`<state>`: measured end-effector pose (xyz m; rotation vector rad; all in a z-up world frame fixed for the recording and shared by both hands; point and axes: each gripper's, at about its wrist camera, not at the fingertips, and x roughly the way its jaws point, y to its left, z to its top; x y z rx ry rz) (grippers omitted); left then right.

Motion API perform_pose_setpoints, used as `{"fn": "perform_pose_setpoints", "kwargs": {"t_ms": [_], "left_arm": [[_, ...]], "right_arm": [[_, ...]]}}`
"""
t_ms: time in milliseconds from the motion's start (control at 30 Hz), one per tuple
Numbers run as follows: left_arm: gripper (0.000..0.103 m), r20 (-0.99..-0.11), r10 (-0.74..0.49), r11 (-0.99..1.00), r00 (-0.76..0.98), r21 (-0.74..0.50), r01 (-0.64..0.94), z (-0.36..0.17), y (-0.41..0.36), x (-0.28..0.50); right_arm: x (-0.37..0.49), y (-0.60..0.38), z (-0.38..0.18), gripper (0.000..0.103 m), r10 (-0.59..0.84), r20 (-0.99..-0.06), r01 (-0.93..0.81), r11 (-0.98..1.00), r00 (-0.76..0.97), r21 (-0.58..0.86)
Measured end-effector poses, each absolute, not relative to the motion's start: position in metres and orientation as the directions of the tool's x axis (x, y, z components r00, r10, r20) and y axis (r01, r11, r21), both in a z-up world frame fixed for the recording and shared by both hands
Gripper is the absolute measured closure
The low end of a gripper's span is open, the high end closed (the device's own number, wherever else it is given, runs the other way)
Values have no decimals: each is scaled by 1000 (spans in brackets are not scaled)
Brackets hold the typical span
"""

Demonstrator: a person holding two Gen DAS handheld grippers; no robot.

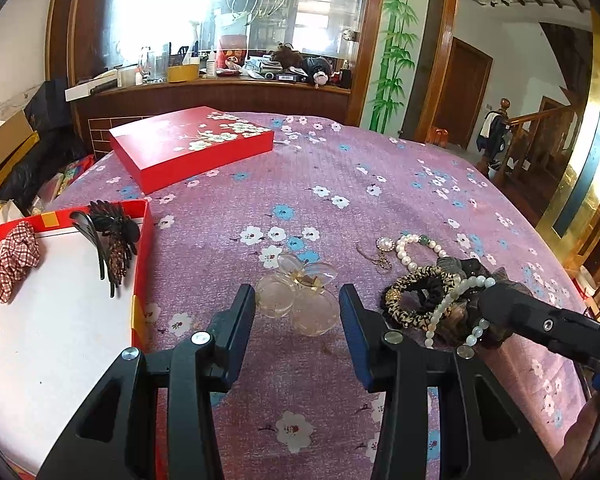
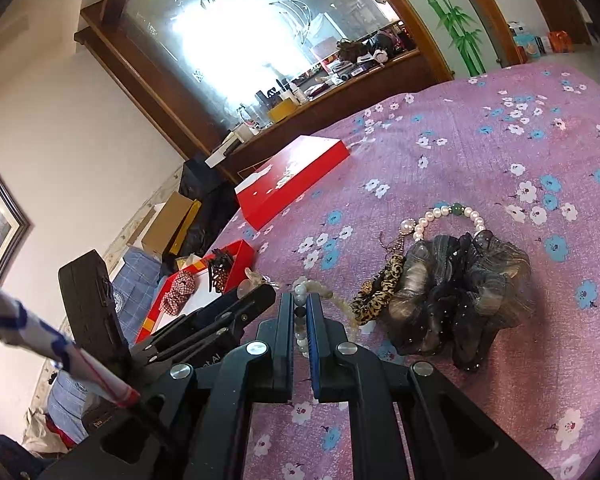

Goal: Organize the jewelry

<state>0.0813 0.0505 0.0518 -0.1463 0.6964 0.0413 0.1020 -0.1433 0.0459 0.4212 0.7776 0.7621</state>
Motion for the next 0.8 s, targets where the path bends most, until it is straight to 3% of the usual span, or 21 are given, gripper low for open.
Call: {"fn": "perform_pose_setpoints", "kwargs": {"t_ms": [500,800], "left_arm": [[61,-623,55,985,780,-95,-146,68,63,60],[61,-620,79,973,780,-122,-195,91,117,17]], "right_arm": [[89,-131,60,96,731,-467,-505,682,498,529],[81,-116,72,96,729,-472,-521,684,495,511]]}}
